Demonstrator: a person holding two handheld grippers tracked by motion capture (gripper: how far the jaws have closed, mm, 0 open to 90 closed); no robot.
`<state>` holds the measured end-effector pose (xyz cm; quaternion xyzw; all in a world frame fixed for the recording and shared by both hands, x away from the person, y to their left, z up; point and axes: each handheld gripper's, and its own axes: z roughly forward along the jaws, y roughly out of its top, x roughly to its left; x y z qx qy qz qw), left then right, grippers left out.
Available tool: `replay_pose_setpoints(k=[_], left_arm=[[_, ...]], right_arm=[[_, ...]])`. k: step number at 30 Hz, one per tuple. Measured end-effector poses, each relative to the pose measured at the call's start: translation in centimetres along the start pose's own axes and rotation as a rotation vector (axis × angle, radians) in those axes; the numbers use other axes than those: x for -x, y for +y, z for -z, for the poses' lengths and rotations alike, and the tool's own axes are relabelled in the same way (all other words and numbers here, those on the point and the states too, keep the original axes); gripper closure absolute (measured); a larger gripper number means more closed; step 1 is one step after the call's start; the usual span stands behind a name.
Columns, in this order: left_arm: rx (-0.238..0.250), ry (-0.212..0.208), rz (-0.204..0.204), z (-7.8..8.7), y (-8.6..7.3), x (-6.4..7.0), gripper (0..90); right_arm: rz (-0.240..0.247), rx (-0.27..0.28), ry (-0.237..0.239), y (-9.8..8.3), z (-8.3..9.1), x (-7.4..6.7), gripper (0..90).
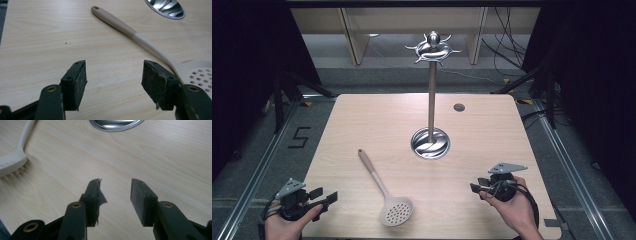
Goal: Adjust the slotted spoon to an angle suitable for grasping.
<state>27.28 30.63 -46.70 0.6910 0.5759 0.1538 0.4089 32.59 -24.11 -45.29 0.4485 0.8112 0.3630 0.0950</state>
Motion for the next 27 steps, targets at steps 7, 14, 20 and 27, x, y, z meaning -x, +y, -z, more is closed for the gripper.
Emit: replay_pose_setpoints(k=[7, 14, 20, 27], left_arm=[[-0.008, -0.010, 0.018, -0.4, 0.3, 0.2, 32.0], [-0.030, -0.016, 0.026, -1.0, 0.9, 0.5, 28.6], [-0.004, -0.030, -0.013, -1.3, 3.0, 1.9, 45.6], [-0.056, -0.102, -0.184, -3.7, 5.6, 5.2, 88.8]], right_arm=[[-0.022, -0.023, -0.016, -0.2, -0.1, 0.0, 58.9], [0.008, -0.027, -0.025, 0.0, -0.5, -0.2, 58.9], [0.043, -0.018, -0.042, 0.2, -0.6, -0.7, 59.1], [0.020, -0.033, -0.039, 0.1, -0.6, -0.6, 59.3]])
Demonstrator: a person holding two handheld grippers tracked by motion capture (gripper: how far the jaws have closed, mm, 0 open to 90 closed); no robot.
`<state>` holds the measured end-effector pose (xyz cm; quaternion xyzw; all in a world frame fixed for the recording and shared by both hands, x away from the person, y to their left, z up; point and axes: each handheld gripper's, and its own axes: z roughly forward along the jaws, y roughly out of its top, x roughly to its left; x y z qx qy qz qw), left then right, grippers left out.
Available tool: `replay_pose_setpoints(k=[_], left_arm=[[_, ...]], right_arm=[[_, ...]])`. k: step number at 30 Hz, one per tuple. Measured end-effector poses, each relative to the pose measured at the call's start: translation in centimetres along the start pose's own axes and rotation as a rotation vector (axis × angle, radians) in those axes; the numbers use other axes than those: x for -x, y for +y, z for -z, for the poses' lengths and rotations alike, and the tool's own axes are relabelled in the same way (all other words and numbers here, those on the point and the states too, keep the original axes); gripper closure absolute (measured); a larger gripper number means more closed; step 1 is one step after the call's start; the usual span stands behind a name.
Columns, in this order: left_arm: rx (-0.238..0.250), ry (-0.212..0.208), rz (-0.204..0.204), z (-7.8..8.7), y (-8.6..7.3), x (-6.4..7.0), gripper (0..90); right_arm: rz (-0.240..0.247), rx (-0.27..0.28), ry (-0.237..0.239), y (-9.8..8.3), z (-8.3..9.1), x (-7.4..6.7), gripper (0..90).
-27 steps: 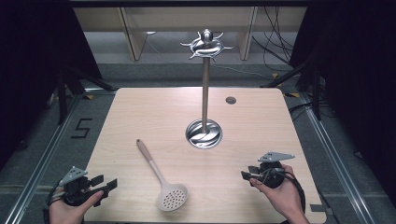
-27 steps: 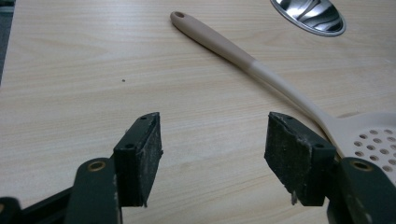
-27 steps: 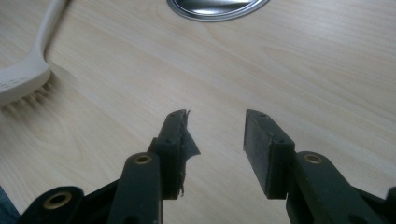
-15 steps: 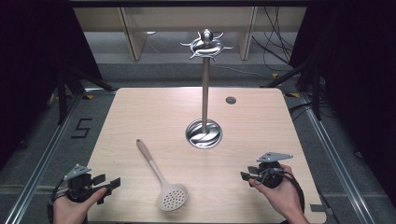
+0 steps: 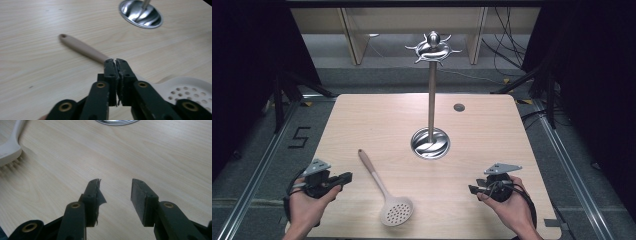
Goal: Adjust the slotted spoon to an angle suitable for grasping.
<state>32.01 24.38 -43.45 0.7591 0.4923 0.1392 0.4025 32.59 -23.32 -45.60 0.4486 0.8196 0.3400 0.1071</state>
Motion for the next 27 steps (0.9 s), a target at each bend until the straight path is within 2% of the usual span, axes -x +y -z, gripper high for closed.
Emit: replay_pose_setpoints(k=[1, 3, 4, 5, 6, 7, 8, 9, 10, 11, 12, 14, 15, 17, 19, 22, 23, 25, 26, 27], left_arm=[[0.000, 0.000, 0.000, 0.0, 0.0, 0.0, 89.2], [-0.027, -0.037, -0.018, -1.0, 0.6, 0.8, 89.3], [-0.034, -0.049, -0.019, -1.7, 1.0, 1.5, 89.3], [-0.069, -0.069, -0.059, -2.6, 1.5, 2.2, 89.5], [-0.069, -0.069, -0.059, -2.6, 1.5, 2.2, 89.5], [-0.063, -0.082, -0.050, -3.4, 1.7, 2.9, 89.5], [-0.088, -0.092, -0.077, -4.4, 1.8, 3.6, 89.5], [-0.088, -0.092, -0.077, -4.4, 1.8, 3.6, 89.5], [-0.113, -0.110, -0.099, -5.5, 1.8, 4.3, 89.6], [-0.137, -0.112, -0.110, -5.9, 1.8, 4.6, 89.6], [-0.137, -0.112, -0.110, -5.9, 1.8, 4.6, 89.6], [-0.196, -0.125, -0.132, -7.3, 1.5, 5.6, 89.6], [-0.196, -0.125, -0.132, -7.3, 1.5, 5.6, 89.6], [-0.260, -0.127, -0.158, -8.5, 1.3, 6.0, 89.6], [-0.253, -0.118, -0.164, -8.8, 1.2, 6.2, 89.6], [-0.291, -0.114, -0.208, -9.7, 1.2, 6.6, 89.6], [-0.310, -0.110, -0.212, -9.9, 1.3, 6.7, 89.7], [-0.335, -0.095, -0.243, -10.5, 1.1, 6.9, 89.7], [-0.335, -0.095, -0.243, -10.5, 1.1, 6.9, 89.7], [-0.363, -0.094, -0.270, -10.5, 1.1, 6.9, 89.7]], right_arm=[[0.000, 0.000, 0.000, 0.0, 0.0, 0.0, 59.3], [-0.005, -0.005, 0.003, 0.0, 0.0, 0.1, 59.2], [-0.010, 0.015, 0.005, -0.1, -0.2, 0.1, 59.2], [-0.012, 0.009, 0.003, -0.1, -0.2, 0.1, 59.2], [-0.015, 0.008, 0.003, -0.1, -0.2, 0.1, 59.2], [-0.015, 0.008, 0.005, -0.1, -0.2, 0.1, 59.2], [-0.015, 0.009, 0.005, -0.1, -0.2, 0.1, 59.2], [-0.015, 0.009, 0.005, -0.1, -0.2, 0.1, 59.2], [-0.019, 0.004, 0.004, -0.1, -0.2, 0.1, 59.1], [-0.025, 0.001, 0.003, -0.1, -0.2, 0.0, 59.1], [-0.025, 0.001, 0.005, -0.1, -0.2, 0.1, 59.1], [-0.031, 0.009, 0.012, -0.1, -0.3, 0.1, 58.9], [-0.031, 0.009, 0.012, -0.1, -0.3, 0.1, 58.9], [-0.028, -0.018, 0.013, -0.1, -0.1, 0.1, 58.6], [-0.029, -0.019, 0.014, -0.1, -0.1, 0.1, 58.4], [-0.028, -0.018, 0.015, -0.1, -0.1, 0.1, 58.4], [-0.032, -0.002, 0.018, -0.1, -0.3, 0.1, 58.3], [-0.029, -0.020, 0.016, -0.1, -0.1, 0.1, 58.1], [-0.028, -0.019, 0.016, -0.1, -0.1, 0.1, 58.0], [-0.028, -0.019, 0.017, -0.1, -0.1, 0.1, 57.9]])
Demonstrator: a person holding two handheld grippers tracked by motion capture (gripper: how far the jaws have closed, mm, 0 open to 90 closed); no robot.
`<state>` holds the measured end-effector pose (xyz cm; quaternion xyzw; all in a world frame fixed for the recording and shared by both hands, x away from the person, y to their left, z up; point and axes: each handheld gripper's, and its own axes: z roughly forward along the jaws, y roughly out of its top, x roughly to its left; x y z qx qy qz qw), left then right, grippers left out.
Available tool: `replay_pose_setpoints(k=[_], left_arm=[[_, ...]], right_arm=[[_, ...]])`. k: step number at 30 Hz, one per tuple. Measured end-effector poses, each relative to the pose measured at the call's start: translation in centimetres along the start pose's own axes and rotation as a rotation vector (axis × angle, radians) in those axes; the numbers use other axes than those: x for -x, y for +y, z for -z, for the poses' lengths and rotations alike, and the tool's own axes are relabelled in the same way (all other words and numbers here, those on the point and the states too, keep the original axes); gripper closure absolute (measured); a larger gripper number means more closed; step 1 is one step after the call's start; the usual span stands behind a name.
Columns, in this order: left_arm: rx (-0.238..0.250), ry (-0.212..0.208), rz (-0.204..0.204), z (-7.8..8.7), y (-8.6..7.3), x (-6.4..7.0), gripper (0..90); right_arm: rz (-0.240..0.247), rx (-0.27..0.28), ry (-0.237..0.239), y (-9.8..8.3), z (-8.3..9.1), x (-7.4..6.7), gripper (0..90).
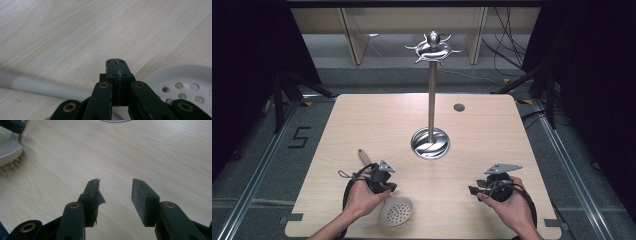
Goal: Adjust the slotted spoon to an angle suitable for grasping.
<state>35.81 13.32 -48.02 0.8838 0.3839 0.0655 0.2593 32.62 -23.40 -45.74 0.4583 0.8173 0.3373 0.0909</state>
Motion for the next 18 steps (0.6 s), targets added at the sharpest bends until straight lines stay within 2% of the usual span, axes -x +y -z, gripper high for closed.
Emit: replay_pose_setpoints(k=[3, 6, 8, 12, 13, 14, 15, 16, 17, 18], left_arm=[[-0.004, 0.014, 0.001, -0.05, -0.14, 0.09, 89.7], [-0.023, 0.023, -0.009, -0.24, -0.27, 0.10, 89.7], [-0.045, 0.018, -0.033, -0.46, -0.40, 0.06, 89.7], [-0.051, 0.027, -0.050, -0.40, -0.43, 0.24, 89.7], [-0.051, 0.027, -0.050, -0.40, -0.43, 0.24, 89.7], [-0.052, 0.039, -0.052, -0.46, -0.43, 0.30, 89.7], [-0.060, 0.035, -0.062, -0.44, -0.38, 0.23, 89.7], [-0.062, 0.033, -0.063, -0.43, -0.38, 0.21, 89.7], [-0.065, 0.031, -0.061, -0.40, -0.39, 0.20, 89.7], [-0.075, 0.020, -0.067, -0.29, -0.40, 0.14, 89.7]], right_arm=[[0.001, -0.003, 0.014, -0.01, -0.10, 0.13, 57.7], [-0.002, -0.008, -0.002, -0.04, -0.10, 0.06, 57.7], [-0.002, -0.007, -0.001, -0.03, -0.10, 0.05, 57.7], [0.009, -0.005, -0.002, -0.07, -0.15, 0.11, 57.6], [-0.002, -0.008, 0.001, -0.04, -0.12, 0.04, 57.5], [0.015, -0.002, -0.003, -0.08, -0.17, 0.15, 57.5], [-0.002, -0.006, 0.003, -0.02, -0.07, 0.03, 57.5], [0.000, -0.001, 0.001, -0.02, -0.05, 0.03, 57.5], [-0.005, 0.021, 0.004, -0.07, -0.20, 0.00, 57.5], [0.001, -0.003, 0.000, -0.01, -0.01, 0.03, 57.5]])
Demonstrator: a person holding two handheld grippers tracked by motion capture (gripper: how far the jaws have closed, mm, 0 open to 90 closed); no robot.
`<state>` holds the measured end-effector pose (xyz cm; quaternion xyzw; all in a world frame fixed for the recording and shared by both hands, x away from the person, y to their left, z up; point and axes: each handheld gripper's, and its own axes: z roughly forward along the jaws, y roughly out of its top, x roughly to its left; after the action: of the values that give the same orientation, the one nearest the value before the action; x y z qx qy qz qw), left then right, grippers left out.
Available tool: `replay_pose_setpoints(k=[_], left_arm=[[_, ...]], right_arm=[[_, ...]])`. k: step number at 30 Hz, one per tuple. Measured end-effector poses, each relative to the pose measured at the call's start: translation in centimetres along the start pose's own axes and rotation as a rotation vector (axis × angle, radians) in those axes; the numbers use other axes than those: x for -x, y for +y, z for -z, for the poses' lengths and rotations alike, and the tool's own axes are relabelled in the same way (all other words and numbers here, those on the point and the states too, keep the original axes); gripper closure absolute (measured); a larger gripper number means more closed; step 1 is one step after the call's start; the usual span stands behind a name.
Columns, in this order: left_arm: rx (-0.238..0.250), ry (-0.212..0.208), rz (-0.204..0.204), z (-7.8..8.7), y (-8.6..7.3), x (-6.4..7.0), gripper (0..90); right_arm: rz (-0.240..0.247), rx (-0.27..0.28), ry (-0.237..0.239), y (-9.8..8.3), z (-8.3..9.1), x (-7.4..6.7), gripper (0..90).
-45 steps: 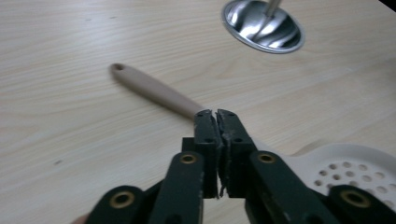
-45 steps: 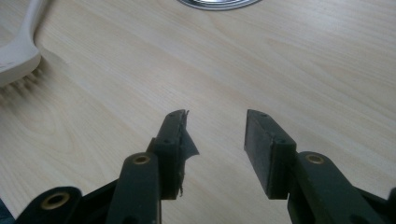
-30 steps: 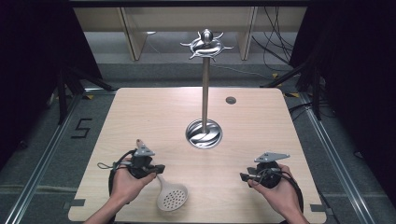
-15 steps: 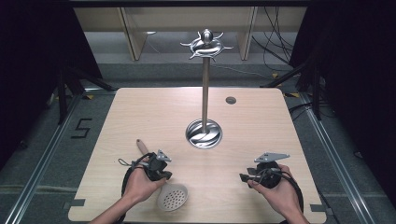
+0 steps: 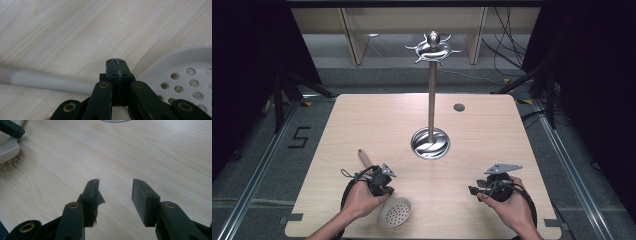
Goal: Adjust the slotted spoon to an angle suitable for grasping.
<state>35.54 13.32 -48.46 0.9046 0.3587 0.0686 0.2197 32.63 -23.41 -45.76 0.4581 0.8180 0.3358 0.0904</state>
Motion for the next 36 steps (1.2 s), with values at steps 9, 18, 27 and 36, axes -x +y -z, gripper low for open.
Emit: replay_pose_setpoints(k=[9, 18, 27, 36], left_arm=[[-0.039, -0.008, 0.005, 0.7, -1.1, -0.3, 89.7], [-0.060, 0.011, 0.003, 1.7, -2.9, -0.7, 89.7], [-0.109, 0.031, -0.001, 3.1, -5.0, -1.7, 89.7], [-0.072, 0.059, 0.048, 4.1, -5.8, -2.3, 89.3]], right_arm=[[0.014, 0.001, -0.003, -0.1, -0.1, 0.1, 57.1], [0.015, -0.027, -0.008, 0.0, 0.0, 0.1, 56.3], [0.005, -0.005, 0.000, -0.1, -0.2, 0.2, 55.9], [-0.013, -0.016, 0.001, -0.1, -0.2, 0.0, 55.4]])
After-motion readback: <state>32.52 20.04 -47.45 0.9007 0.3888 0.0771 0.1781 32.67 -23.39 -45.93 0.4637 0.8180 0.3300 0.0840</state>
